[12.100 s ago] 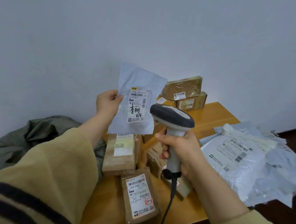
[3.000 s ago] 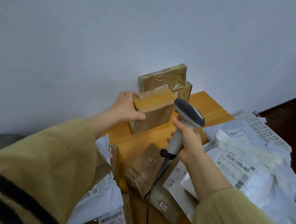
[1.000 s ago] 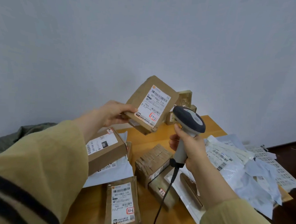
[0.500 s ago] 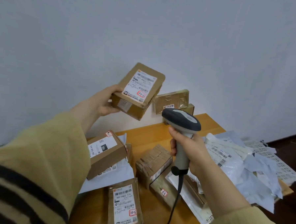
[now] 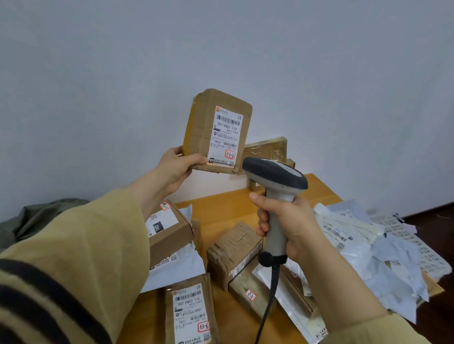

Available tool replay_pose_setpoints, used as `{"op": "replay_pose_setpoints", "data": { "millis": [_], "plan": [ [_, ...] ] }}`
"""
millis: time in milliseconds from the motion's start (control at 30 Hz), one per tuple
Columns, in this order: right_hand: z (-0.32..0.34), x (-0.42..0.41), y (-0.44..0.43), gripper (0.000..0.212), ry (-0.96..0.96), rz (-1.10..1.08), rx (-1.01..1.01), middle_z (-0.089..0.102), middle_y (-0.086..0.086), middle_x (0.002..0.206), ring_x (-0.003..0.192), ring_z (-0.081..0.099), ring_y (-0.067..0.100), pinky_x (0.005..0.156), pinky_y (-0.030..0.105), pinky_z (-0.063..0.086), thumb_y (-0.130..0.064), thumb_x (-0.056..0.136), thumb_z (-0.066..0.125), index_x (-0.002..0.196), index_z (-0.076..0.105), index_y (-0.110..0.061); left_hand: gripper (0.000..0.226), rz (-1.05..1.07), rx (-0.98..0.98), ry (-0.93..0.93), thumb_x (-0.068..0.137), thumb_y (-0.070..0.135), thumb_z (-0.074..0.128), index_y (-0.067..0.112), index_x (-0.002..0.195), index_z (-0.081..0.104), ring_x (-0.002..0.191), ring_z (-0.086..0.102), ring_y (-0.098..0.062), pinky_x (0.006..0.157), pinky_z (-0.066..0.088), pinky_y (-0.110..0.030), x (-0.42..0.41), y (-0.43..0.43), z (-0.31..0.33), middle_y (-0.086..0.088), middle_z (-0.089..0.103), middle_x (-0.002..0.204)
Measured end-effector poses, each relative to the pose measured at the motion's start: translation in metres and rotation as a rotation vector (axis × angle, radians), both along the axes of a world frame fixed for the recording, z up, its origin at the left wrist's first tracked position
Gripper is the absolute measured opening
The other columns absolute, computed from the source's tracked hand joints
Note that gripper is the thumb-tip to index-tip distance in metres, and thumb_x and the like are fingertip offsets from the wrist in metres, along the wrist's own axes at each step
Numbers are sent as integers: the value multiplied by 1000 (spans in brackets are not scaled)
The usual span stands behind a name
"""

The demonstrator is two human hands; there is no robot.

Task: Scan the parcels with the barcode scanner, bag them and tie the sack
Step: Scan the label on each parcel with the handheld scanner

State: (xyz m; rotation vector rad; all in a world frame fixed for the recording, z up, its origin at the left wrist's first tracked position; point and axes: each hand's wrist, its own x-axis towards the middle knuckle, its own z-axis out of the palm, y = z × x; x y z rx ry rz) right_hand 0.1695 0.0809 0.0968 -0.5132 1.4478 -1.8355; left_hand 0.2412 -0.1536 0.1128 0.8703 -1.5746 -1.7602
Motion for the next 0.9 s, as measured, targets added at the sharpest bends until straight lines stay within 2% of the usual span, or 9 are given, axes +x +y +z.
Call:
{"op": "replay_pose_setpoints", "data": {
  "millis": [167, 433, 600, 733, 900],
  "plan": [
    [3, -3, 0, 16, 8, -19, -3, 48, 6, 48, 40, 41, 17, 45, 26, 43, -2, 78, 72, 72, 57, -6, 60, 30, -38, 20, 75, -4, 72, 3, 128, 44, 96, 65, -19, 78, 53, -23, 0, -5, -2, -13, 62, 116],
    [5, -2, -3, 15, 18, -19, -14, 49, 4, 47, 39, 42, 16, 45, 26, 43, 0, 78, 71, 75, 58, -7, 71, 29, -25, -3, 73, -2, 75, 3, 134, 38, 100, 64, -21, 84, 54, -27, -1, -14, -8, -13, 61, 118],
    [5, -1, -5, 15, 6, -11, -19, 49, 5, 49, 41, 43, 17, 45, 26, 44, -1, 78, 71, 76, 57, -6, 70, 30, -19, 6, 73, -2, 74, 3, 134, 39, 97, 65, -19, 77, 54, -23, 0, -15, -8, -12, 62, 116],
    [4, 0, -6, 14, -2, 6, -17, 49, 5, 49, 41, 43, 17, 45, 26, 44, -2, 78, 71, 77, 57, -6, 71, 33, -17, 1, 73, 0, 75, 4, 134, 39, 101, 64, -21, 80, 55, -25, 2, -17, -9, -12, 61, 119],
    [6, 1, -7, 15, -16, 4, -24, 49, 5, 49, 40, 43, 16, 46, 26, 44, -1, 78, 71, 76, 57, -6, 71, 32, -14, 10, 72, -2, 75, 2, 134, 40, 99, 65, -20, 75, 54, -22, 4, -18, -8, -13, 63, 117]
  ]
}}
